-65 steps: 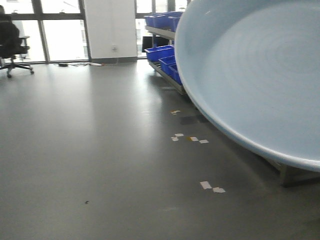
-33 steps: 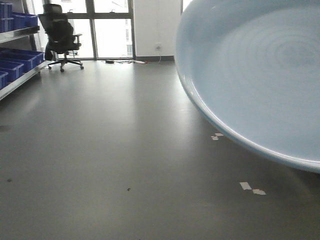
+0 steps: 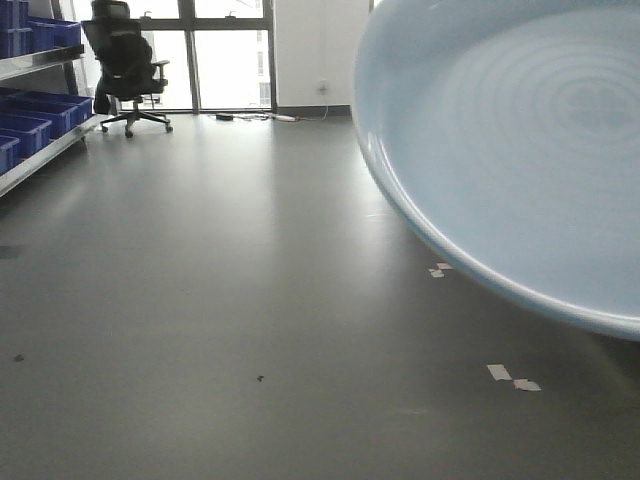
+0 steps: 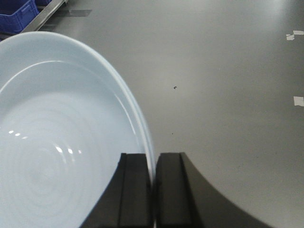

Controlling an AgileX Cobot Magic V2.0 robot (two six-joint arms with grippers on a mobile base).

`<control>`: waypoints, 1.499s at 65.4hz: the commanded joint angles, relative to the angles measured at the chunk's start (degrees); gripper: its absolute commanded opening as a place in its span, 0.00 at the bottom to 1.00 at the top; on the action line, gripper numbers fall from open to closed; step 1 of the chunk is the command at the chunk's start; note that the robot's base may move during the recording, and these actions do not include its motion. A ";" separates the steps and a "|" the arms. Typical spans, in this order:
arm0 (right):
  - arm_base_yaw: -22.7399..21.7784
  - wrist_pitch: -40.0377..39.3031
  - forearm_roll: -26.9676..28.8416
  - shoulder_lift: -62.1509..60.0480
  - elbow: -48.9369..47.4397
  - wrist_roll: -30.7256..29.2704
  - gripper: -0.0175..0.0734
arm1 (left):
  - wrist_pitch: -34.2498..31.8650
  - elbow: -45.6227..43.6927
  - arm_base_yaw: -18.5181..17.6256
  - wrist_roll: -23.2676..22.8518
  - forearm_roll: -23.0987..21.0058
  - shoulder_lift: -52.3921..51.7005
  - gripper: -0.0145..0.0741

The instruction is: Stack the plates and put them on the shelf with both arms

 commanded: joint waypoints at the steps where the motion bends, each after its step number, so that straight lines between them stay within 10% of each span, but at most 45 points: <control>1: -0.29 -5.38 0.37 -0.06 -1.73 -0.18 0.21 | -4.93 -1.66 -0.30 -0.10 -0.25 0.47 0.26; 98: -0.29 -5.38 0.37 -0.06 -1.73 -0.18 0.21 | -4.93 -1.66 -0.30 -0.10 -0.25 0.47 0.26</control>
